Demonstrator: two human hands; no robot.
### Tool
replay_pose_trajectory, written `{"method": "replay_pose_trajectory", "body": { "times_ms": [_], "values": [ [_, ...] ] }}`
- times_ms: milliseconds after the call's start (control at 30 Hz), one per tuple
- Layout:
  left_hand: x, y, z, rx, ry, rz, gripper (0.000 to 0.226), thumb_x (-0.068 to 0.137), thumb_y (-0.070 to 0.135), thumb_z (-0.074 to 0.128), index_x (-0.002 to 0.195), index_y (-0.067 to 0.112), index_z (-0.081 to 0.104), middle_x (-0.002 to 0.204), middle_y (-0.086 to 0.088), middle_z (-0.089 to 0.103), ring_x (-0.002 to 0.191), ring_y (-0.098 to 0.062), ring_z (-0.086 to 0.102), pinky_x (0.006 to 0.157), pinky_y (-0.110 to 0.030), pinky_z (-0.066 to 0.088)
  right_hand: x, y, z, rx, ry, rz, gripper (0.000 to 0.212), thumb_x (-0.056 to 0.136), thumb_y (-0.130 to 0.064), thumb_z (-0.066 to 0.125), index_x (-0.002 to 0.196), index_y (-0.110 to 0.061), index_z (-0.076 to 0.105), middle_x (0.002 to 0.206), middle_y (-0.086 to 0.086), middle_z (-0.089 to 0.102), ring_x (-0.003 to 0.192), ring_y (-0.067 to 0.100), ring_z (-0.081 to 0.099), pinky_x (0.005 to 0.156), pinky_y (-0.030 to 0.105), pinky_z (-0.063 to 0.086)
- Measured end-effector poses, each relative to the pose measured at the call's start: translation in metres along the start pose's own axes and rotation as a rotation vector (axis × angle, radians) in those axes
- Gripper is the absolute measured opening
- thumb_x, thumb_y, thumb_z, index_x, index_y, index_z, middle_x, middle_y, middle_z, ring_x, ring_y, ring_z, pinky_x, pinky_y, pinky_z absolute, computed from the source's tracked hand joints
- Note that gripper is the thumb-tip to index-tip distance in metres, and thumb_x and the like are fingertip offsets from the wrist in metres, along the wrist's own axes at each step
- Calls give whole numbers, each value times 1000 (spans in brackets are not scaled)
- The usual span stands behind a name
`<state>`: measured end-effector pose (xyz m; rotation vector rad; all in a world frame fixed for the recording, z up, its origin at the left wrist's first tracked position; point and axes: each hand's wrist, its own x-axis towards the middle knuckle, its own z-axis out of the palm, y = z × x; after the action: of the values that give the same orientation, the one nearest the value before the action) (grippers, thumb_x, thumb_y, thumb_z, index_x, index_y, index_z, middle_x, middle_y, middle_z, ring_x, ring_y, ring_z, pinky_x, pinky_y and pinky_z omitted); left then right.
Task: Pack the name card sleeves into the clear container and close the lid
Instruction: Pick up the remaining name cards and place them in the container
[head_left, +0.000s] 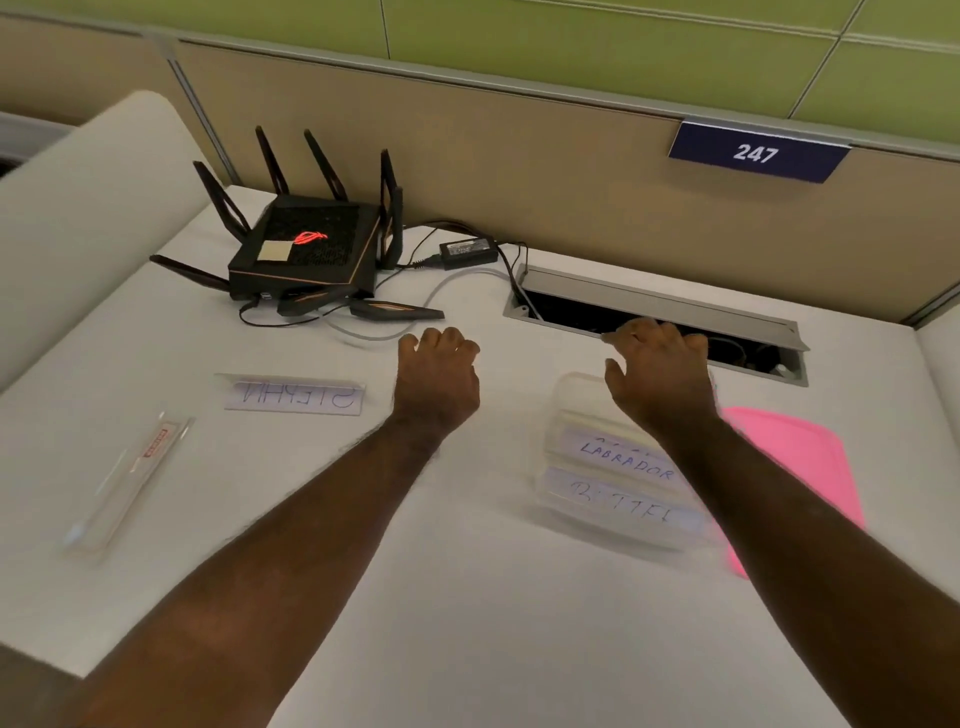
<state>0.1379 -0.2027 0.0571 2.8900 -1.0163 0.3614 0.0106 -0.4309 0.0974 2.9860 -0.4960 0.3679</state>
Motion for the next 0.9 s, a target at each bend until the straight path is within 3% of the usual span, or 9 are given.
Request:
{"method": "replay_pose_trajectory", "body": {
  "times_ms": [167,267,400,533,733,900],
  "values": [
    [-13,-77,5,67,-240,-237,45,87,31,50,131,21,53,129,-5,57,118,-26,51,101,-48,32,26,-74,14,65,-66,-109,41,89,-33,55,128,-23,60,134,4,58,115,29,57,90,45,39],
    [-24,-120,3,76,-309,-357,56,87,31,49,142,20,42,145,-7,46,133,-27,39,110,-53,24,35,-118,26,140,-130,-185,45,91,-34,53,134,-24,54,143,3,52,129,26,48,103,48,32],
    [-38,-173,6,91,-420,-486,70,88,33,48,152,21,21,161,-7,22,148,-30,16,115,-61,11,39,-175,46,198,-251,-273,54,95,-36,45,147,-24,36,156,3,34,143,23,31,113,49,20],
    [-55,-212,14,146,-496,-520,77,89,42,49,154,23,14,163,-7,14,149,-34,9,113,-66,7,33,-227,67,202,-394,-380,68,96,-37,44,154,-25,13,162,5,15,148,24,17,116,50,14],
    [-66,-240,28,222,-538,-418,68,93,34,45,154,26,16,163,-2,17,149,-33,10,112,-69,4,31,-283,79,239,-486,-469,73,94,-35,49,154,-28,8,164,4,6,149,27,13,115,54,18],
    [-67,-248,36,287,-436,-327,53,92,28,54,143,22,43,148,-4,47,142,-29,34,112,-66,11,29,-300,81,212,-495,-461,69,96,-32,47,154,-18,13,164,4,9,147,28,20,113,55,22]
  ]
}}
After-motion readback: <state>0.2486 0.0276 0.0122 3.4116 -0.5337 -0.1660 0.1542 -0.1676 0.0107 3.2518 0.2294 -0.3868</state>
